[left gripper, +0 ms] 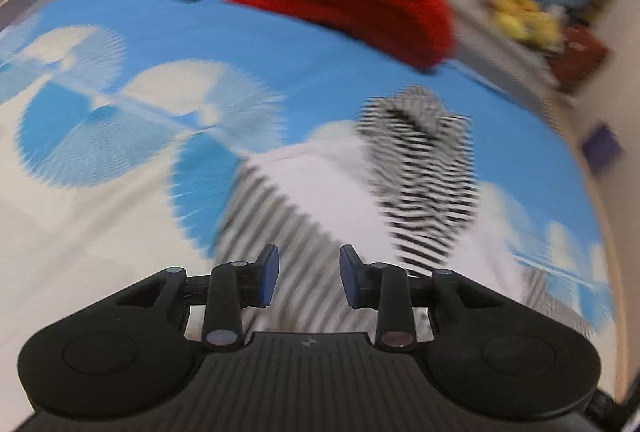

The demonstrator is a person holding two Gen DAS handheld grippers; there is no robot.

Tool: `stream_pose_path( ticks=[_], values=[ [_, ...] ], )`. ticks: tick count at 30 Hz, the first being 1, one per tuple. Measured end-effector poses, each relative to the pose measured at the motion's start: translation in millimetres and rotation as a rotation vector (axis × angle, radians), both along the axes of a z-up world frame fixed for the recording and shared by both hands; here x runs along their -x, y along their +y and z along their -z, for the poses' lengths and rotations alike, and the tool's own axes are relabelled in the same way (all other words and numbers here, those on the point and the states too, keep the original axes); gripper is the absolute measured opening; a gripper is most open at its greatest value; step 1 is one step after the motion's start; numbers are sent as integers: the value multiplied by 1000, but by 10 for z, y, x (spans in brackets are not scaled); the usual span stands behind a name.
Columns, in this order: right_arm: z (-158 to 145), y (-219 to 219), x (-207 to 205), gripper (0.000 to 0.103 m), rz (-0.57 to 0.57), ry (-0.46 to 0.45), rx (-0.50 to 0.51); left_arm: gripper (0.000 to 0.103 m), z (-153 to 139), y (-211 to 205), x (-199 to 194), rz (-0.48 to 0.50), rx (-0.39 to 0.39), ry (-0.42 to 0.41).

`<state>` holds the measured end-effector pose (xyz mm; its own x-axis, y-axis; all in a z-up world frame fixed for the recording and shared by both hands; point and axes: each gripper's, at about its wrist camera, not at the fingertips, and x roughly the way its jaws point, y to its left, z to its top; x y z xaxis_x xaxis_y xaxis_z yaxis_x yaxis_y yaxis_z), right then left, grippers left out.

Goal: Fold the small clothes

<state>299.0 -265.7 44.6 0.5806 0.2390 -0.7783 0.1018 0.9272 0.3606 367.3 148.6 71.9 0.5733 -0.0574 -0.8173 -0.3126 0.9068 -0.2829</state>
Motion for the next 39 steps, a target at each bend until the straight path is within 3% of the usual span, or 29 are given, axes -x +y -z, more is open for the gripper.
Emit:
stream_pose_path(
  ticks=[3,5,9,12,13,14,15,17,21,23,25,29,30,32,33,36,37,38,39],
  values=[
    [166,81,-112,29,11,62,-52,36,46,146,-24,-38,65,24],
    [290,119,-157,39,39,110,-75,36,57,152,-53,-31,83,25],
    [572,156,-210,43,122,232,2,36,41,91,-38,-14,59,22],
    [710,213,-222,43,108,262,40,36,71,116,-92,-20,66,29],
    [693,257,-215,30,89,239,65,36,77,130,-114,-24,64,30],
    [658,311,-213,8,57,210,99,36,72,150,-127,-30,61,29],
    [601,350,-209,0,33,175,118,36,66,170,-143,-33,59,27],
    [411,360,-205,0,-4,64,125,36,57,198,-167,-36,54,22],
    [-294,179,-118,0,-28,-320,115,36,75,236,-192,-42,41,28],
    [-450,-49,-126,0,39,-381,129,36,112,239,-201,-36,32,38],
    [-368,-244,-206,0,96,-302,119,36,159,235,-212,-29,25,50],
    [211,-376,-395,8,48,47,-96,36,234,221,-238,-25,26,71],
    [329,-324,-399,14,15,102,-108,36,246,216,-246,-26,29,75],
    [494,-145,-383,46,-72,173,-24,36,262,205,-258,-24,43,79],
    [565,-61,-368,49,-113,197,27,36,263,193,-265,-22,50,79],
    [690,151,-325,49,-180,226,89,36,263,152,-279,-13,50,80],
    [690,188,-264,45,-196,210,117,36,268,144,-282,-11,49,82],
    [686,228,-245,18,-219,191,135,36,275,141,-283,-9,48,84],
    [677,261,-227,6,-238,170,142,36,280,140,-284,-8,48,86]
  ],
)
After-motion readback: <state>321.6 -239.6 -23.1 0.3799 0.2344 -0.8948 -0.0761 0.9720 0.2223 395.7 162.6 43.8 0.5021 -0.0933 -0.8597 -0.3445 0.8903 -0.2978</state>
